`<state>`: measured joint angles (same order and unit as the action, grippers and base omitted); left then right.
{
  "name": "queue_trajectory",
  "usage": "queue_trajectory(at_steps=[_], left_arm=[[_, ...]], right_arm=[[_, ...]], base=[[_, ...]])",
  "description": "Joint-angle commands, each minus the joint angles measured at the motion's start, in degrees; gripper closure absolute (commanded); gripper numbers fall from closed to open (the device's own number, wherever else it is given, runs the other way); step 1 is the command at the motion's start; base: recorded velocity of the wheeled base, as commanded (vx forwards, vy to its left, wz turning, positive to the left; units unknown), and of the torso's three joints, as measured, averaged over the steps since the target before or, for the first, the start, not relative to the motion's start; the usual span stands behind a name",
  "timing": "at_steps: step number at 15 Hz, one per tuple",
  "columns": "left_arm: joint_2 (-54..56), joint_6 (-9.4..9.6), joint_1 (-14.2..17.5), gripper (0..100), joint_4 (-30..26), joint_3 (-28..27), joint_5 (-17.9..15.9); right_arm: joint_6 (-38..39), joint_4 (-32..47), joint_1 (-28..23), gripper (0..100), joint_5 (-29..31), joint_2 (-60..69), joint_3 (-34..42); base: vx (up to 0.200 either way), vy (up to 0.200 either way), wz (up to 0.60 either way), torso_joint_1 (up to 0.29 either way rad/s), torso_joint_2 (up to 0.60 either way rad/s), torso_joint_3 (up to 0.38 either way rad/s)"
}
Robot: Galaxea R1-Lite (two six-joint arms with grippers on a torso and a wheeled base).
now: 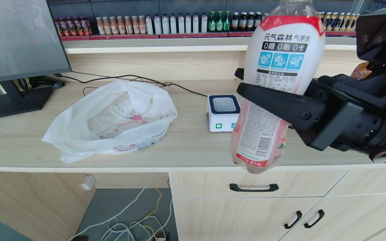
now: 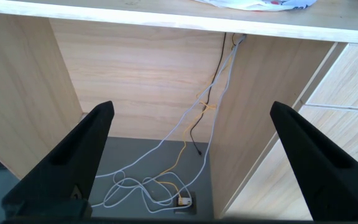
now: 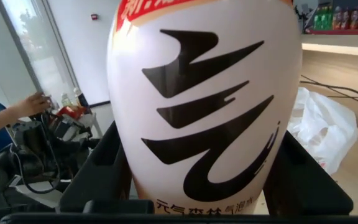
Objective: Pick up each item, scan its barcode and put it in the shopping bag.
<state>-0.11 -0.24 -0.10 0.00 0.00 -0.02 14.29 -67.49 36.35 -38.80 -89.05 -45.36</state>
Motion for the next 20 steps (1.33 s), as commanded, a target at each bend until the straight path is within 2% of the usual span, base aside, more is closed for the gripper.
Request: queue_trajectory(at_steps=[1,3,7,9,11,16,18,20], left_arm=[[0.02,-0.02,0.01,0,0.0,0.0,-0.06],[0.02,-0.02,0.01,0,0.0,0.0,-0.06],[0.02,-0.02,0.01,0,0.0,0.0,0.02],[0.02,-0.02,0.01,0,0.0,0.0,-0.06],[0.02,-0.02,0.01,0,0.0,0.0,0.02],[0.02,-0.02,0.01,0,0.0,0.0,-0.06],[0.02,-0.02,0.01,0,0.0,0.0,-0.06],[0.02,-0.02,0.01,0,0.0,0.0,0.02]], right_arm=[[-4.53,3.24,0.03,100,2.24,-1.48,1.86],[-7.78,5.52,-0.05,100,8.48,-2.79,1.06],[-19.03,9.13,-0.05,100,21.4,-2.97,1.94],[-19.3,9.22,-0.14,100,27.11,-2.97,0.54],[-19.47,9.48,-0.32,100,28.17,-3.58,-3.07],[-33.97,9.13,-0.32,100,28.26,-10.53,-12.91],[-41.8,6.84,-0.41,100,28.17,-14.92,-19.59],[-46.72,5.26,-0.32,100,27.82,-17.38,-23.02]], base=[[0.0,0.0,0.0,0.0,0.0,0.0],[0.0,0.0,0.0,0.0,0.0,0.0],[0.0,0.0,0.0,0.0,0.0,0.0],[0.0,0.0,0.0,0.0,0.0,0.0],[0.0,0.0,0.0,0.0,0.0,0.0],[0.0,0.0,0.0,0.0,0.0,0.0],[0.0,0.0,0.0,0.0,0.0,0.0],[0.0,0.0,0.0,0.0,0.0,0.0]])
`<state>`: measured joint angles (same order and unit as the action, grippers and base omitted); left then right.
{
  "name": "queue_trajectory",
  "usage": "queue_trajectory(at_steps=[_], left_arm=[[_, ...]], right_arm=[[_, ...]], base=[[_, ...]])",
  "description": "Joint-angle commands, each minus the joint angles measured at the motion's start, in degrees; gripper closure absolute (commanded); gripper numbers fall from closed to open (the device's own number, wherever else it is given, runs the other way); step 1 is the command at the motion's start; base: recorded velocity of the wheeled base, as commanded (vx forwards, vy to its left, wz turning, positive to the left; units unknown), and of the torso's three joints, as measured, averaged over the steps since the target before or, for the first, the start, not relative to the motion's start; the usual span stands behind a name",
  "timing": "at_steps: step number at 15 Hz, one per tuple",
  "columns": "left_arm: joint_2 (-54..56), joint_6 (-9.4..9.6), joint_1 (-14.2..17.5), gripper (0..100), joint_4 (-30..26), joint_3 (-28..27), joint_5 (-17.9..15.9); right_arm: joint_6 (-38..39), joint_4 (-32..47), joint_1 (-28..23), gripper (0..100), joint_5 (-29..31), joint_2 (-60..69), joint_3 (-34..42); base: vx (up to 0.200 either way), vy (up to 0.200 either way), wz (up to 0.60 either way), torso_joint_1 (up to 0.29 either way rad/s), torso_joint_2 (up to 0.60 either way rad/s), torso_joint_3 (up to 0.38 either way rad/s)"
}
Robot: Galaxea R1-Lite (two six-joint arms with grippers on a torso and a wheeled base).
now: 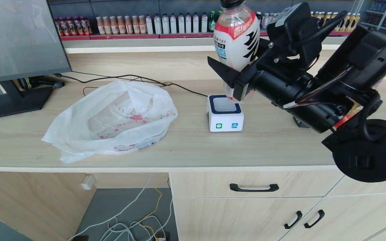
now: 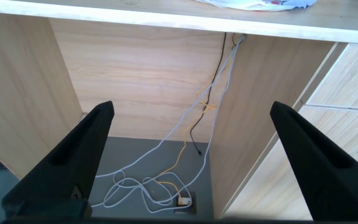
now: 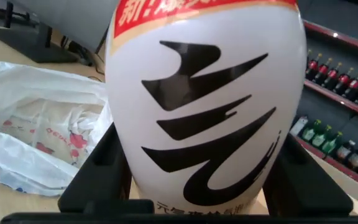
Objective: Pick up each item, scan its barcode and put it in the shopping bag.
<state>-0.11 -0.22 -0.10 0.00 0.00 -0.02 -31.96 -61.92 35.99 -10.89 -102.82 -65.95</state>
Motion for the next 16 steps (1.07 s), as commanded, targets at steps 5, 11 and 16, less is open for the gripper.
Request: queue_trajectory(at_steps=[5,11,16], left_arm=[[0.02,-0.04,0.01,0,0.0,0.0,0.02],[0.02,-0.04,0.01,0,0.0,0.0,-0.06],[0.02,-0.04,0.01,0,0.0,0.0,-0.06]], right_arm=[[-10.31,-6.73,-1.27,100,-7.13,-8.63,-4.63],[-21.65,-6.73,-6.81,100,-18.29,-11.88,-6.03],[-25.43,-7.78,-10.41,100,-28.75,-17.33,-10.07]], base=[[0.0,0.0,0.0,0.0,0.0,0.0],[0.0,0.0,0.0,0.0,0.0,0.0],[0.0,0.0,0.0,0.0,0.0,0.0]])
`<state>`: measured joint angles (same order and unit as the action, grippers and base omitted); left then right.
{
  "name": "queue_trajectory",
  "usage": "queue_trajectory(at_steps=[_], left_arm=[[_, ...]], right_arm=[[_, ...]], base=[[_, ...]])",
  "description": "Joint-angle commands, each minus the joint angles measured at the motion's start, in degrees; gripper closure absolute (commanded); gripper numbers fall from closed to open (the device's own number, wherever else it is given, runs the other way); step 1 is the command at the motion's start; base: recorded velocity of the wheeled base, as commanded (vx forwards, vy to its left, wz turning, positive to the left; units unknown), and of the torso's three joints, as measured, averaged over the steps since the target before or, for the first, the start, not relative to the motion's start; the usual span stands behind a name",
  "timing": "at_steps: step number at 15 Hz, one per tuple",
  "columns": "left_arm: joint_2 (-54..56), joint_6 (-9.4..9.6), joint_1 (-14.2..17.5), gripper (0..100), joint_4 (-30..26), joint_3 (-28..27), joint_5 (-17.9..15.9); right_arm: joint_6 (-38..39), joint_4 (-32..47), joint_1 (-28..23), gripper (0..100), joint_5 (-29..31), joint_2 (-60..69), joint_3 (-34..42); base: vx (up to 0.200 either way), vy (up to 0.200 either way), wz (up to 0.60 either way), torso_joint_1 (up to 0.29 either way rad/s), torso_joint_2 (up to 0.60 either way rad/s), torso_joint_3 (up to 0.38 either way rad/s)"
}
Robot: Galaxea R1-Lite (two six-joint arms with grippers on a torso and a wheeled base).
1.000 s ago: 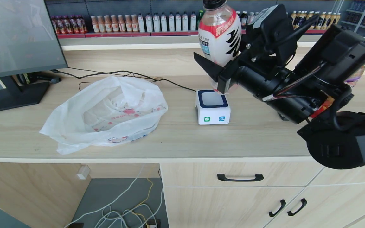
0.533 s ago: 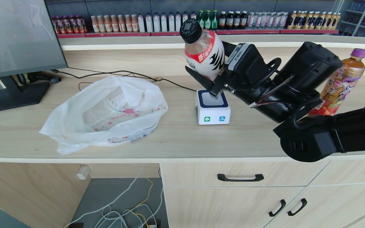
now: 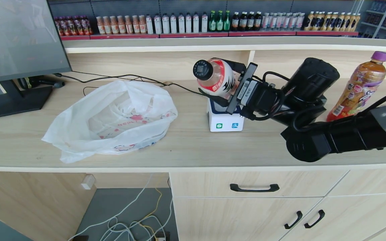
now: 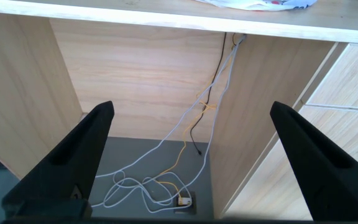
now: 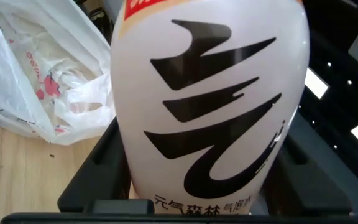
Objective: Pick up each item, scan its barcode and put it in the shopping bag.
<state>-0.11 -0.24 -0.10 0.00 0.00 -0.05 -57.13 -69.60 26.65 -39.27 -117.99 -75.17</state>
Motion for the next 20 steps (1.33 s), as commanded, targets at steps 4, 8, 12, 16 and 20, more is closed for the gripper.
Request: queue_trajectory(at_steps=[4,8,12,16,20], left_arm=[[0.02,-0.02,0.01,0,0.0,0.0,0.05],[0.02,-0.02,0.01,0,0.0,0.0,-0.04],[0.02,-0.02,0.01,0,0.0,0.0,0.05],[0.02,-0.02,0.01,0,0.0,0.0,0.05],[0.02,-0.02,0.01,0,0.0,0.0,0.05]], right_arm=[[-4.49,-0.19,-0.98,100,-1.78,-2.68,-1.12],[-9.5,-0.28,-1.16,100,-4.06,-3.82,-0.95],[-12.66,-0.28,-0.63,100,-4.77,-4.44,-1.39],[-15.38,-1.07,-0.55,100,-5.47,-4.88,-1.91],[-16.88,-2.03,-0.63,100,-6.44,-5.93,-1.83]], base=[[0.0,0.0,0.0,0.0,0.0,0.0],[0.0,0.0,0.0,0.0,0.0,0.0],[0.0,0.0,0.0,0.0,0.0,0.0],[0.0,0.0,0.0,0.0,0.0,0.0],[0.0,0.0,0.0,0.0,0.0,0.0]])
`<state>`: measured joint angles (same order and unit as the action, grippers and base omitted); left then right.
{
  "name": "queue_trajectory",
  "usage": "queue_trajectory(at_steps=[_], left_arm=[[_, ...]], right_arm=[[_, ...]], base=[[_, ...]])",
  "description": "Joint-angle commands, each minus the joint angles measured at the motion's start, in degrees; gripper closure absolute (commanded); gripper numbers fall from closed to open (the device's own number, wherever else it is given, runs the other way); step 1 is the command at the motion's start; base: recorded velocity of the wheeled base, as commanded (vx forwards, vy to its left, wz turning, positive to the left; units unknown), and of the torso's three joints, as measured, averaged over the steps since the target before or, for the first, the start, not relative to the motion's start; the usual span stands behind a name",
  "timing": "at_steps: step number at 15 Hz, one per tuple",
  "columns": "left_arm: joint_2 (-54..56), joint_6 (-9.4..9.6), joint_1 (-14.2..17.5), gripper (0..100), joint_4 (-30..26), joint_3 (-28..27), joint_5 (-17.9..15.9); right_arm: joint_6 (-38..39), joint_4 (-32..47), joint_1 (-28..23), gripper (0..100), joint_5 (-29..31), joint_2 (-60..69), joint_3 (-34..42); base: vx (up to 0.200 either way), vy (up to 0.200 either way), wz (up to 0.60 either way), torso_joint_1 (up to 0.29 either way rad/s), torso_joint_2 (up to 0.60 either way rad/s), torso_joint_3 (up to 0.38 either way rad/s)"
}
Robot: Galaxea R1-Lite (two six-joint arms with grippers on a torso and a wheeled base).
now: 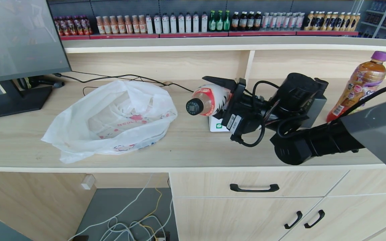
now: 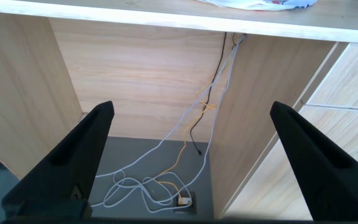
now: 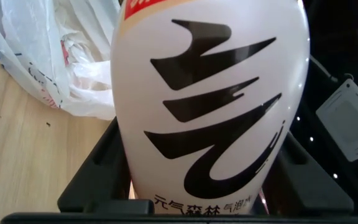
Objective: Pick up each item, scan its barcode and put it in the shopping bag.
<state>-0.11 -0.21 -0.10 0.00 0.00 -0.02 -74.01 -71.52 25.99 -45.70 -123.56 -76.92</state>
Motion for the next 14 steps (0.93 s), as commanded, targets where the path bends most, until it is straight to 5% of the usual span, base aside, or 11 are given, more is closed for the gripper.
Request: queue_trajectory(at_steps=[1,14], left_arm=[[0.02,-0.06,0.01,0,0.0,0.0,0.02],[0.02,-0.06,0.01,0,0.0,0.0,-0.06]], right_arm=[[0.01,-0.11,0.03,100,-0.09,-0.8,-0.16],[-0.35,-0.02,-1.03,100,-0.18,-0.98,-0.16]], base=[[0.0,0.0,0.0,0.0,0.0,0.0],[0.0,0.0,0.0,0.0,0.0,0.0]])
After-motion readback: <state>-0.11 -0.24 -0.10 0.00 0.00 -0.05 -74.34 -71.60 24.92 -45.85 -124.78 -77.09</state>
